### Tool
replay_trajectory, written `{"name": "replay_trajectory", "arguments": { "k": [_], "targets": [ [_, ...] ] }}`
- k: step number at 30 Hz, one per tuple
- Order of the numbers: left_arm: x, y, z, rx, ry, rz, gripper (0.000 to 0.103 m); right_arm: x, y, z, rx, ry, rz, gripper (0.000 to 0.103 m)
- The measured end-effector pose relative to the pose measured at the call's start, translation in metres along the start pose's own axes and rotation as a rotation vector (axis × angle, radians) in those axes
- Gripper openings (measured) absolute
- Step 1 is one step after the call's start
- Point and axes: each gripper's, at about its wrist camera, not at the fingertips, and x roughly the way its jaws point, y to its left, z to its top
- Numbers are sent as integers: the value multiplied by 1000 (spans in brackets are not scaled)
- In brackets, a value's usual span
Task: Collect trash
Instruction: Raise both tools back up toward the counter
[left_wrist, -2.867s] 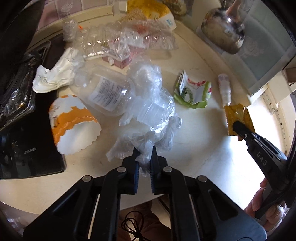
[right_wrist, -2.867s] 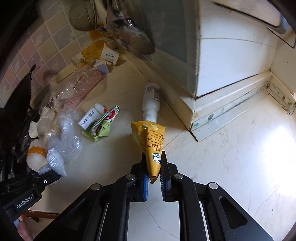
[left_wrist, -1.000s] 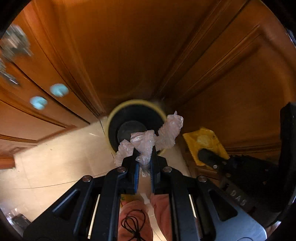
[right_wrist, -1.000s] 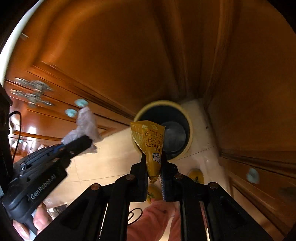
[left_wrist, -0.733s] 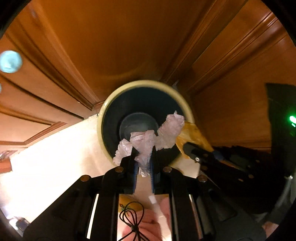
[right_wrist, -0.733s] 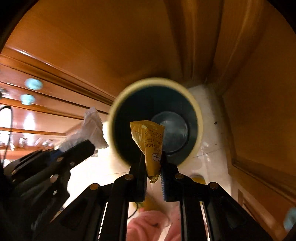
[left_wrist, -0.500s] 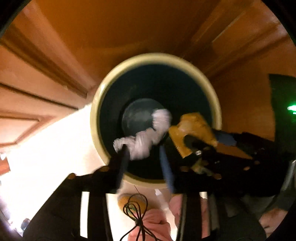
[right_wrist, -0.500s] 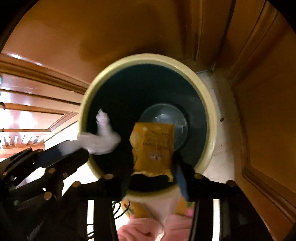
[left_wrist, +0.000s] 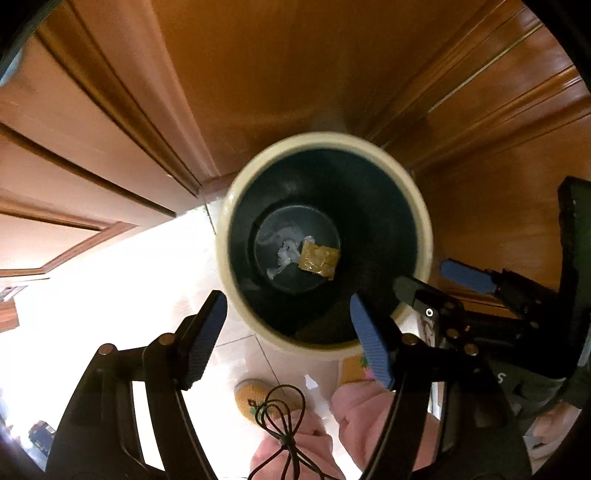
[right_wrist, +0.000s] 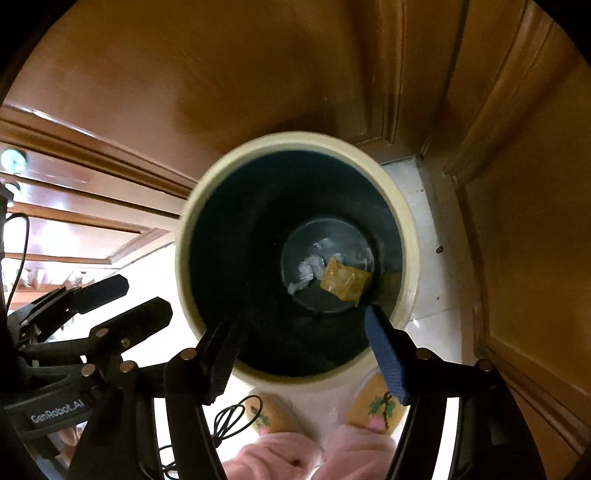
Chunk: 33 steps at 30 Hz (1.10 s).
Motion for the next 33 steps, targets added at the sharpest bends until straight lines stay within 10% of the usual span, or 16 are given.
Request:
{"name": "replay_trajectory", "arguments": {
  "k": [20,33],
  "targets": [
    [-353,-39,-13,30,-172,0,67,-330,43,40,-34,-75,23,68],
    [-565,-83,8,174,-483,-7,67,-585,109,53,-112,-386,-28,70]
  ]
}}
